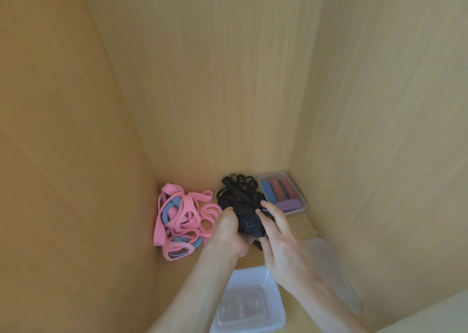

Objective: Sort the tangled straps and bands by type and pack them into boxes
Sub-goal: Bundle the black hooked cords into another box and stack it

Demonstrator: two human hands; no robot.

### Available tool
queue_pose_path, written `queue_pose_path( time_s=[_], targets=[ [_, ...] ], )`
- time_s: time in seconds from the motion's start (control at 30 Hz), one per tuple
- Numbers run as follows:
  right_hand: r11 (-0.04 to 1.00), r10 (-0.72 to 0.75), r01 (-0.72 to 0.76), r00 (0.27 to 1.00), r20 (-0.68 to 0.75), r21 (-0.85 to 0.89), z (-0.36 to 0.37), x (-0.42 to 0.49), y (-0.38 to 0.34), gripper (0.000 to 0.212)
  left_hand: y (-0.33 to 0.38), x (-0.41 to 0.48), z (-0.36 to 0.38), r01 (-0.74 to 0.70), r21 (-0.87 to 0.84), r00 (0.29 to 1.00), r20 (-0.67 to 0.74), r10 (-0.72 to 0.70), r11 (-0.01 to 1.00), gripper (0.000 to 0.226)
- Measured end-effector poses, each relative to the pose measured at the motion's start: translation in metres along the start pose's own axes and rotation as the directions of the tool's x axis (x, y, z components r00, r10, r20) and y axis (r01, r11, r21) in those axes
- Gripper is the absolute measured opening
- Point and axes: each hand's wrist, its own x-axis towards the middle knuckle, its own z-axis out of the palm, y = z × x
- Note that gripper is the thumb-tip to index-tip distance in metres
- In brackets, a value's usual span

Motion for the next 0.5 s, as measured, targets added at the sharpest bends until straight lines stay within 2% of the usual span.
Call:
queue_pose_path(
  time_s=[0.13,0.23,0.3,0.4,0.47,0.5],
  targets=[
    [0.989,0.06,-0.06,0.998,0.003,0.132,0.011,-0.005,-0.002,0.039,-0.005,0.004,-0.011,0.003,-0.023,1.0,0.007,-0.003,1.0,0.028],
    [0.948,0.141,-0.125,0.989,-0.035,0.293,0.021,-0.01,-0.001,0.035,-0.008,0.007,-0.024,-0.031,-0.072,0.996,0.076,0.037,0.997,0.044],
    [0.911,0.207,-0.188,0.978,-0.012,0.368,0.026,-0.015,0.001,0.031,-0.007,0.007,-0.034,-0.085,-0.021,0.991,0.105,0.087,0.996,0.052],
    [0.849,0.266,-0.259,0.963,0.05,0.46,0.031,-0.026,0.001,0.036,-0.004,0.003,-0.053,-0.272,0.152,0.962,0.058,0.266,0.95,0.037],
    [0.801,0.309,-0.319,0.945,0.107,0.506,0.034,-0.035,0.001,0.039,-0.004,-0.001,-0.07,-0.453,0.311,0.884,0.039,0.465,0.835,0.024],
    [0.782,0.33,-0.354,0.934,0.141,0.513,0.036,-0.039,0.001,0.036,-0.005,-0.003,-0.081,-0.54,0.411,0.819,0.055,0.571,0.734,0.016]
  ],
)
